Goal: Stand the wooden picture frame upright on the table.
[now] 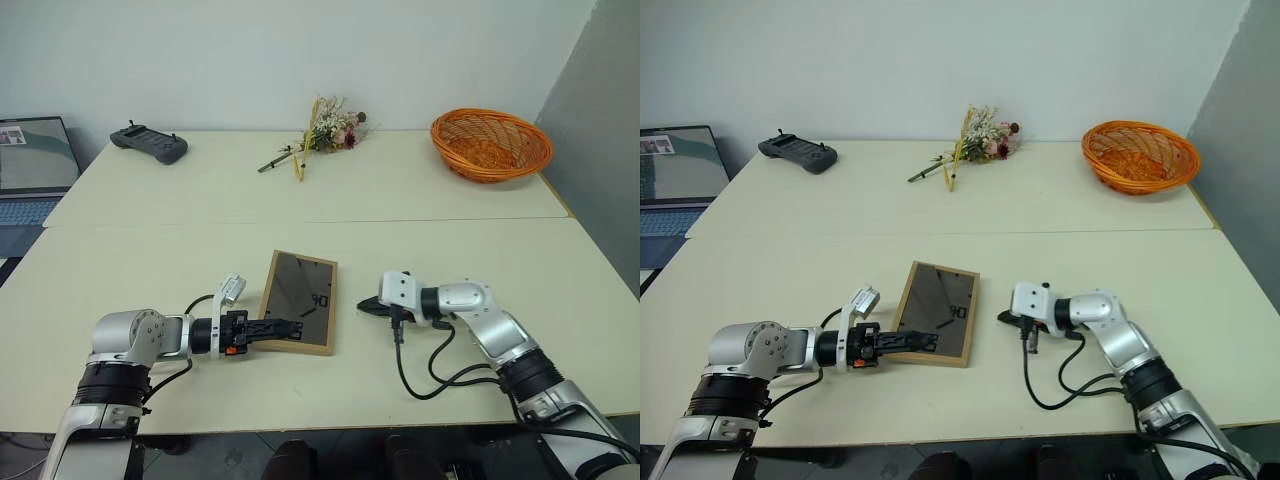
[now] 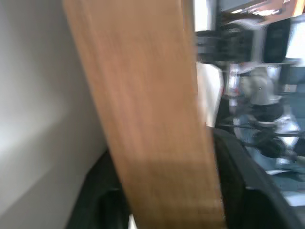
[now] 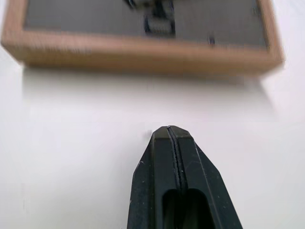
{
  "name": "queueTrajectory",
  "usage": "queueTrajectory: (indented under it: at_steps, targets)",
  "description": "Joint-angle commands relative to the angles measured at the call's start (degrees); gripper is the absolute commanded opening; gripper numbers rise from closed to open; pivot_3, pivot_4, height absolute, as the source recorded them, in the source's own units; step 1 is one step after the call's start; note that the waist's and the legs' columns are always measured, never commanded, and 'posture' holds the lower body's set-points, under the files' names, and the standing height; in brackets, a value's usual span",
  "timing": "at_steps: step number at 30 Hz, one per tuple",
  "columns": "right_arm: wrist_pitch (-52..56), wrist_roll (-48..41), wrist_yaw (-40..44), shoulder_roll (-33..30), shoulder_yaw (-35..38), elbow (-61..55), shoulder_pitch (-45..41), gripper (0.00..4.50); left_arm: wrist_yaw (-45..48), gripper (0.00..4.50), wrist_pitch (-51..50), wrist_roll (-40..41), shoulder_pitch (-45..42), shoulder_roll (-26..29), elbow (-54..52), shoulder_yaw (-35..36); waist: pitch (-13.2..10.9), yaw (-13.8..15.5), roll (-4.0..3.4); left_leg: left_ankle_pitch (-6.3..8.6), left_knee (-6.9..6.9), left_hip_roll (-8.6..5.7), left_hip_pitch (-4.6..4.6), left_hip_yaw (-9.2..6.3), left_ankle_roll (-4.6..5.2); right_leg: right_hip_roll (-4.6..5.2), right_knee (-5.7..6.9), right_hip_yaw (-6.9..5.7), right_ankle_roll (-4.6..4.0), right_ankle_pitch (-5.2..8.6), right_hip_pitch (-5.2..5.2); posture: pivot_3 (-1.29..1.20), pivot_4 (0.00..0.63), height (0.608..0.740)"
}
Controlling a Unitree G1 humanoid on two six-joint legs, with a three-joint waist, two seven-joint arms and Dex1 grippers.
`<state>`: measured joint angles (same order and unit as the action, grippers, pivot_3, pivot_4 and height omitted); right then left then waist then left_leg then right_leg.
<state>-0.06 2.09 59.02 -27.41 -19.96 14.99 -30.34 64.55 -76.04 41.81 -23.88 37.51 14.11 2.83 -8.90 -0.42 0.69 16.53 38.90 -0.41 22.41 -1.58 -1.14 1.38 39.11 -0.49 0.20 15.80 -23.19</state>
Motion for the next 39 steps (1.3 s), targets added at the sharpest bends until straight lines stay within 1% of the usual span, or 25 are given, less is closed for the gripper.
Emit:
queueTrajectory:
  at_steps: [1,2,3,6,7,10,12,13,16,20,21,22,23,25,27,29,31,32,34,36,39]
  targets:
    - [-1.71,-2.60,1.35,-2.66,4.16,-2.00,-1.36,0.00,-3.16,1.30,-1.72,1.65,-0.39,-0.40,-2.65,2.69,0.00,0.04,0.00,0.00,0.00,0.00,0.00,0.00,0.00,0.00,0.00,0.00,0.00,0.00,0.00,0.00,0.150,0.740]
    - [-1.22,-3.37,1.27,-2.96,5.12,-2.35,-1.72,0.00,-5.26,1.21,-1.77,1.57,-0.99,-1.22,-3.29,3.66,0.00,-0.01,0.00,0.00,0.00,0.01,-0.01,-0.01,0.01,0.00,0.00,-0.01,0.00,0.00,0.00,0.00,0.150,0.740]
    - [-1.08,-4.04,0.85,-3.13,6.21,-2.86,-2.07,0.00,-7.59,1.21,-4.08,2.97,-2.36,-2.78,-4.25,6.01,-0.01,0.01,0.01,0.00,0.00,0.01,0.00,-0.02,0.01,0.00,0.00,-0.01,0.00,0.00,0.00,0.00,0.150,0.740]
    - [-3.28,-5.97,-0.05,-3.51,9.28,-4.22,-2.66,0.41,-13.18,1.21,-13.23,8.71,-6.11,-8.47,-9.26,13.88,-0.12,0.28,0.19,0.01,0.03,0.01,0.06,-0.05,0.01,0.00,0.01,-0.06,0.00,0.00,-0.01,0.00,0.150,0.740]
    - [-4.99,-6.21,-0.28,-3.73,10.04,-4.34,-2.77,0.64,-15.27,1.21,-15.13,10.94,-6.80,-10.14,-10.34,15.77,-0.16,0.29,0.26,0.01,0.05,0.01,0.11,-0.08,0.01,0.00,0.01,-0.07,0.01,0.00,-0.04,0.00,0.150,0.740]
    - [-16.35,-4.14,-1.45,-5.01,10.79,-1.65,-3.35,1.50,-22.69,1.21,-16.46,20.96,-7.02,-13.18,-12.74,18.31,-0.16,0.15,0.27,-0.03,0.10,0.02,0.22,-0.08,-0.05,0.02,-0.05,-0.07,0.01,0.00,-0.06,0.00,0.150,0.740]
    - [-17.77,-5.89,-1.46,-4.50,11.96,0.49,-4.27,1.91,-27.60,1.21,-16.46,26.70,-6.52,-14.62,-14.03,19.13,-0.16,-0.02,0.27,-0.12,0.08,0.04,0.19,-0.04,-0.21,0.02,-0.08,-0.02,0.01,0.00,-0.06,0.00,0.150,0.740]
    - [-16.38,-7.46,-1.74,-3.78,12.92,1.12,-4.98,2.10,-29.81,1.21,-16.46,28.98,-6.15,-15.12,-14.57,19.38,-0.16,-0.07,0.27,-0.13,0.07,0.06,0.19,-0.03,-0.23,0.02,-0.08,-0.03,0.01,0.00,-0.06,0.00,0.150,0.740]
    - [-7.83,-12.80,0.42,-3.23,14.84,0.98,-7.32,2.86,-36.14,1.21,-16.46,34.07,-4.32,-16.00,-15.75,20.10,-0.17,-0.58,0.27,-0.13,0.05,0.08,0.16,-0.01,-0.24,0.01,-0.04,-0.01,0.01,-0.01,-0.07,0.00,0.150,0.740]
    - [5.12,-19.15,5.96,-6.33,16.51,-0.72,-9.31,3.69,-41.66,1.21,-16.33,37.76,-1.55,-16.34,-16.92,21.23,-0.17,-0.81,0.27,-0.14,0.04,0.08,0.14,-0.03,-0.24,0.02,-0.03,-0.03,0.00,-0.01,-0.07,0.00,0.150,0.740]
    - [8.65,-20.80,7.72,-7.51,16.77,-1.55,-9.46,4.06,-42.46,1.21,-16.02,38.41,-0.84,-16.10,-17.31,21.35,-0.17,-0.81,0.27,-0.13,0.04,0.08,0.15,-0.04,-0.24,0.02,-0.05,-0.03,0.00,-0.01,-0.07,0.00,0.150,0.740]
    - [12.26,-22.58,9.11,-8.56,16.97,-2.67,-9.62,4.26,-43.35,1.21,-15.61,39.19,-0.25,-15.85,-17.38,21.53,-0.17,-0.67,0.28,-0.13,0.04,0.07,0.17,-0.04,-0.24,0.02,-0.07,-0.03,0.00,-0.01,-0.07,0.00,0.150,0.740]
    - [17.79,-25.12,10.36,-9.67,17.18,-4.23,-10.02,4.45,-43.77,1.21,-15.25,39.60,0.30,-15.44,-17.48,21.63,-0.17,-0.55,0.27,-0.13,0.04,0.07,0.18,-0.04,-0.23,0.02,-0.09,-0.04,0.00,-0.01,-0.07,0.00,0.150,0.740]
    - [28.29,-29.41,11.37,-11.27,17.33,-7.34,-11.04,4.45,-43.82,1.21,-14.48,39.22,1.28,-14.30,-18.30,21.11,-0.17,-0.47,0.27,-0.07,0.04,0.05,0.19,-0.03,-0.13,0.06,-0.09,-0.04,0.00,-0.01,-0.07,0.00,0.150,0.740]
    - [42.79,-36.09,11.12,-12.25,17.18,-11.56,-12.98,4.45,-43.77,1.21,-12.97,38.54,1.75,-13.93,-18.30,20.60,-0.18,-0.36,0.26,-0.03,0.03,0.05,0.18,-0.04,-0.06,0.06,-0.09,-0.04,0.00,-0.01,-0.07,0.00,0.150,0.740]
    - [54.22,-42.91,7.15,-9.63,18.87,-14.57,-15.06,4.45,-42.44,1.21,-11.47,36.95,1.80,-13.35,-18.73,19.01,-0.18,-0.37,0.26,-0.03,0.02,0.06,0.17,-0.07,-0.05,0.06,-0.07,-0.05,-0.01,-0.01,-0.08,0.00,0.150,0.740]
    - [60.17,-46.62,1.18,-4.99,20.78,-16.50,-16.24,4.45,-41.47,1.21,-10.19,35.62,1.55,-13.27,-18.47,17.57,-0.17,-0.51,0.25,-0.02,0.01,0.06,0.16,-0.10,-0.05,0.05,-0.07,-0.05,-0.02,0.00,-0.08,0.00,0.150,0.740]
    - [62.34,-47.79,-1.00,-2.97,21.15,-17.40,-16.51,4.45,-40.60,1.21,-9.43,34.68,1.54,-12.94,-18.68,16.53,-0.17,-0.54,0.25,-0.03,-0.01,0.05,0.14,-0.11,-0.07,0.04,-0.06,-0.05,-0.02,0.00,-0.08,0.00,0.150,0.740]
    - [61.83,-46.42,-4.26,0.00,19.69,-19.43,-16.22,4.45,-39.02,1.21,-8.02,33.09,1.48,-12.48,-19.05,14.60,-0.17,-0.48,0.25,-0.05,-0.01,0.05,0.17,-0.11,-0.10,0.04,-0.08,-0.06,-0.02,0.00,-0.08,0.00,0.150,0.740]
    - [57.79,-41.70,-7.31,2.36,16.30,-19.36,-16.11,4.45,-37.69,1.21,-6.83,32.09,1.09,-12.26,-19.13,13.15,-0.17,-0.24,0.25,-0.07,0.00,0.01,0.23,-0.09,-0.13,0.06,-0.09,-0.04,-0.02,0.00,-0.11,0.00,0.150,0.740]
    - [52.75,-36.64,-7.87,3.38,11.87,-18.56,-15.52,4.45,-36.48,1.21,-5.72,31.30,0.79,-12.07,-19.01,12.06,-0.17,0.24,0.25,-0.06,0.01,-0.04,0.25,-0.07,-0.11,0.09,-0.10,-0.05,-0.01,0.00,-0.13,0.00,0.150,0.740]
